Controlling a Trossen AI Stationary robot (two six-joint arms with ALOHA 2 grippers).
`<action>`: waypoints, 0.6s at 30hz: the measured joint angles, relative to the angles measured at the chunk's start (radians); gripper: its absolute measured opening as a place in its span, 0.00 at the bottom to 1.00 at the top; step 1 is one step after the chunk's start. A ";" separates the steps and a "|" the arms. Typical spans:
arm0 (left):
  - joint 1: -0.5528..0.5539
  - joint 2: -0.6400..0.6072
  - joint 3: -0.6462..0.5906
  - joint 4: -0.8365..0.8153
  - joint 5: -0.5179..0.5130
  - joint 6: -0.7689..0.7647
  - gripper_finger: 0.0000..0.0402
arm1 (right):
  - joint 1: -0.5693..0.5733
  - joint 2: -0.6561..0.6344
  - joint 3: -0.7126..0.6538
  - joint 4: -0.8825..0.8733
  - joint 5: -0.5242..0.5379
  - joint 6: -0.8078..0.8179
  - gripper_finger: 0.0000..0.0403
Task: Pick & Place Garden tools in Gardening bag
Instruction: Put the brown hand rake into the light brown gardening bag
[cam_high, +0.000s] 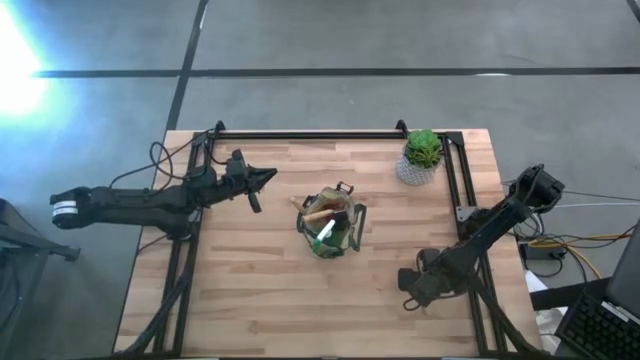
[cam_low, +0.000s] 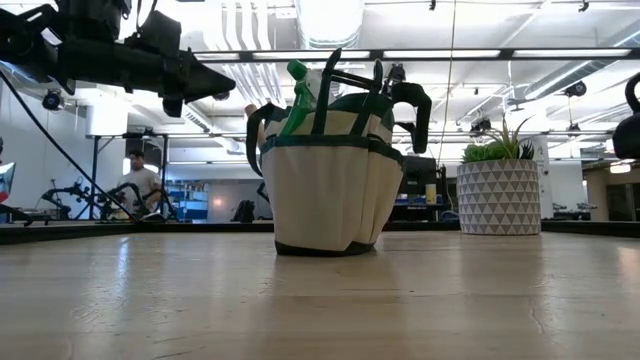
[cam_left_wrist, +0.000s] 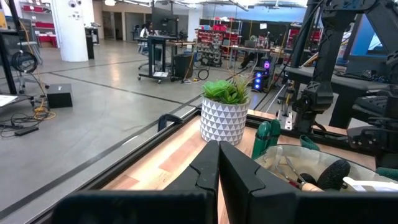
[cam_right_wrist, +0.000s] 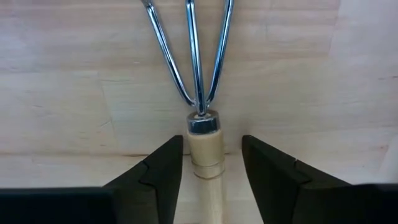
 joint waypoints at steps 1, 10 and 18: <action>0.000 0.000 0.000 0.000 0.000 0.000 0.04 | -0.001 0.000 0.000 -0.001 0.003 0.000 0.39; -0.001 0.000 0.000 0.000 0.000 0.000 0.04 | -0.008 0.000 0.000 -0.016 0.020 -0.004 0.37; 0.000 0.000 0.000 0.000 0.000 0.000 0.04 | -0.019 0.000 0.000 -0.023 0.030 -0.013 0.34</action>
